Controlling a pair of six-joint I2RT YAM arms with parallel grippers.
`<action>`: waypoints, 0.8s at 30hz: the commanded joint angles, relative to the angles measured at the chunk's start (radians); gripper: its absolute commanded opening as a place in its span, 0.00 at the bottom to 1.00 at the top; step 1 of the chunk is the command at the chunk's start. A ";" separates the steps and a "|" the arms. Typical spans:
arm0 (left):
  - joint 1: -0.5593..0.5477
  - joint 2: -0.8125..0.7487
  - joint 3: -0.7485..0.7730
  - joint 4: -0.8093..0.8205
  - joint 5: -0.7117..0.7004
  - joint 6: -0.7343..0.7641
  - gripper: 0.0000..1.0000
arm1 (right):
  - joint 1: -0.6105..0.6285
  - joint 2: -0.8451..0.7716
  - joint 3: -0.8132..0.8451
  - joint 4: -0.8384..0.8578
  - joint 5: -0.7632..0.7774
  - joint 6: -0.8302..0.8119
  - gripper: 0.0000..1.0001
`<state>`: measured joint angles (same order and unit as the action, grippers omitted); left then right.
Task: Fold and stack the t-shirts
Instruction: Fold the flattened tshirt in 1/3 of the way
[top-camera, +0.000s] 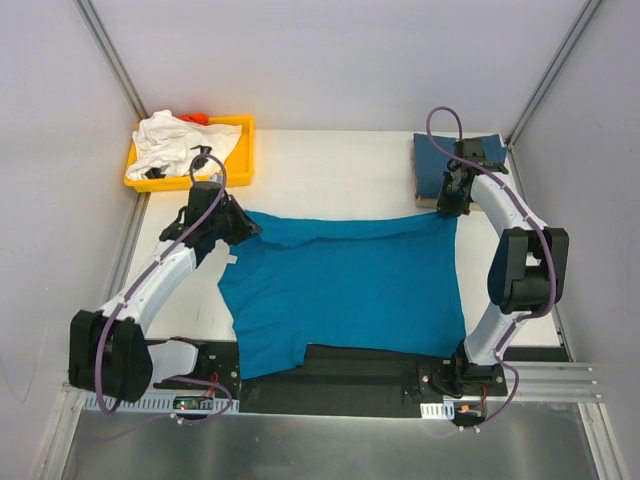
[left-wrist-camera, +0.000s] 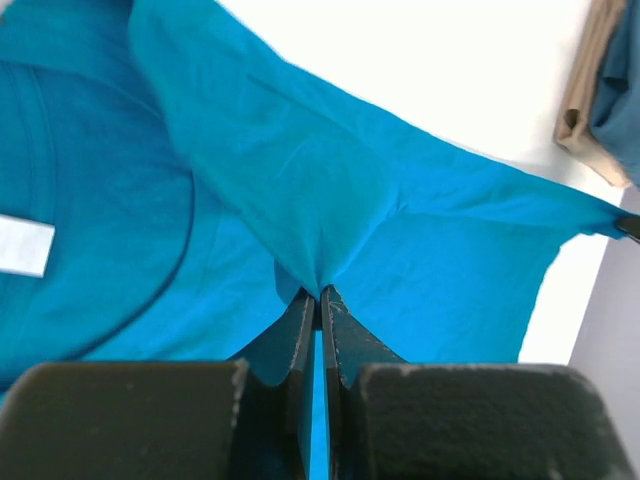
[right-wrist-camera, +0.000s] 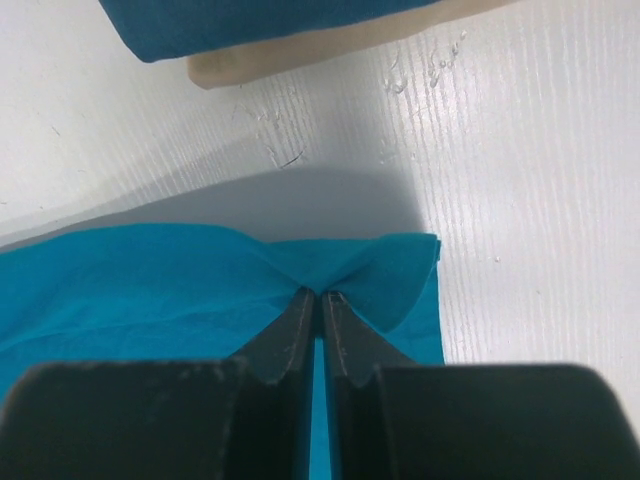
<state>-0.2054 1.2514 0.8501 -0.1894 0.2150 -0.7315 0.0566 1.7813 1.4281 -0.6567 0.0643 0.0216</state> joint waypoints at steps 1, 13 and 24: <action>-0.014 -0.133 -0.029 -0.064 -0.087 -0.065 0.00 | -0.003 -0.048 0.032 -0.026 0.020 -0.012 0.08; -0.025 -0.294 -0.134 -0.174 -0.059 -0.108 0.00 | -0.003 -0.040 0.064 -0.044 0.026 -0.014 0.09; -0.035 -0.299 -0.229 -0.188 -0.019 -0.135 0.00 | -0.003 -0.049 0.045 -0.182 0.088 -0.034 0.16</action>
<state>-0.2302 0.9535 0.6250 -0.3683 0.1780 -0.8494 0.0566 1.7809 1.4643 -0.7452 0.1032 -0.0048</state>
